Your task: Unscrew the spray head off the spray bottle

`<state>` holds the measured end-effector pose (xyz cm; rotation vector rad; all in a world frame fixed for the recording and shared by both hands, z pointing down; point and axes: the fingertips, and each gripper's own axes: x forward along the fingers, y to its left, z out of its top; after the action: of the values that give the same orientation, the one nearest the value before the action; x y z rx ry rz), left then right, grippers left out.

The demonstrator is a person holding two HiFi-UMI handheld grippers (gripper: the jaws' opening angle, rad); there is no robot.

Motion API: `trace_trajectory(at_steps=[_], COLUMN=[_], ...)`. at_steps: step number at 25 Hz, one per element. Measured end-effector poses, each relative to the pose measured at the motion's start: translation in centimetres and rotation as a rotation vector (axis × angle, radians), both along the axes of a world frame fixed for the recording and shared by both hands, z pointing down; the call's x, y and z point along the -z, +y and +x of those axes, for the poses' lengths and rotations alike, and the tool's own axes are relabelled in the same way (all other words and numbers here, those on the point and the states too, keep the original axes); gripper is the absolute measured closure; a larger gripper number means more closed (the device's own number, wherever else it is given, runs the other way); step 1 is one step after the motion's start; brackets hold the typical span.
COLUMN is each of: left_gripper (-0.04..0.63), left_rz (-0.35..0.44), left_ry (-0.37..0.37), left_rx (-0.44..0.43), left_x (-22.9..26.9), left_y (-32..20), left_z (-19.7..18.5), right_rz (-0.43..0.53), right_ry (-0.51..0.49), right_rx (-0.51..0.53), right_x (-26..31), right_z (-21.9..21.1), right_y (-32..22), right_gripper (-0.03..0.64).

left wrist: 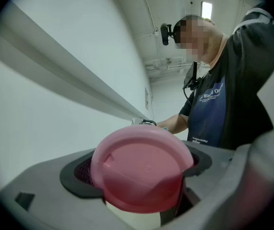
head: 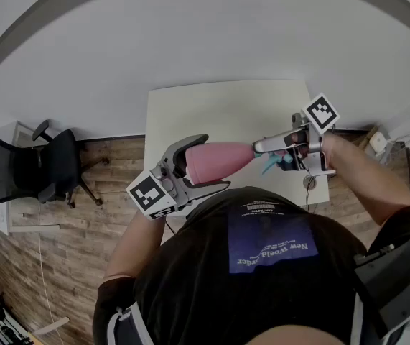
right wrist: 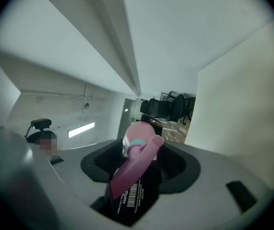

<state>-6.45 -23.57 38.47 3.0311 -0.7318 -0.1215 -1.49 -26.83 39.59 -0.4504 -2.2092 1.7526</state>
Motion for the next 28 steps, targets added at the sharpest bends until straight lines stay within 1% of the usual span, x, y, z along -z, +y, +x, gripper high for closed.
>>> trace_trajectory(at_steps=[3, 7, 9, 10, 12, 15, 20, 23, 26, 28], left_gripper=[0.127, 0.127, 0.127, 0.127, 0.127, 0.126, 0.127, 0.127, 0.127, 0.127], left_rz=[-0.023, -0.074, -0.125, -0.157, -0.230, -0.332, -0.466, -0.530, -0.594, -0.630], left_ry=[0.001, 0.034, 0.073, 0.100, 0.159, 0.247, 0.368, 0.422, 0.471, 0.496], left_rx=[0.004, 0.004, -0.006, -0.014, -0.033, -0.067, -0.121, -0.152, -0.184, -0.202], left_x=[-0.2, -0.3, -0.4, -0.5, -0.5, -0.3, -0.2, -0.3, -0.3, -0.2], left_y=[-0.1, -0.1, -0.2, -0.3, -0.4, -0.5, -0.5, -0.6, -0.6, -0.4], left_z=[0.0, -0.1, -0.2, -0.3, -0.4, -0.5, -0.6, -0.5, -0.6, -0.4], right_rz=[0.040, 0.116, 0.188, 0.249, 0.402, 0.621, 0.983, 1.191, 1.410, 1.545], right_ry=[0.011, 0.001, -0.006, -0.010, -0.023, -0.078, -0.161, -0.211, -0.244, -0.239], right_rx=[-0.007, -0.001, 0.002, 0.005, 0.011, 0.024, 0.061, 0.090, 0.164, 0.230], right_x=[0.0, 0.6, 0.7, 0.7, 0.9, 1.8, 3.3, 3.8, 3.9, 3.6], right_z=[-0.3, -0.5, -0.4, -0.3, -0.2, -0.1, -0.2, -0.1, 0.1, 0.6], right_y=[0.0, 0.2, 0.2, 0.1, 0.0, 0.3, 1.4, 2.1, 3.0, 3.5], right_gripper=[0.481, 0.491, 0.491, 0.491, 0.491, 0.491, 0.491, 0.491, 0.491, 0.491])
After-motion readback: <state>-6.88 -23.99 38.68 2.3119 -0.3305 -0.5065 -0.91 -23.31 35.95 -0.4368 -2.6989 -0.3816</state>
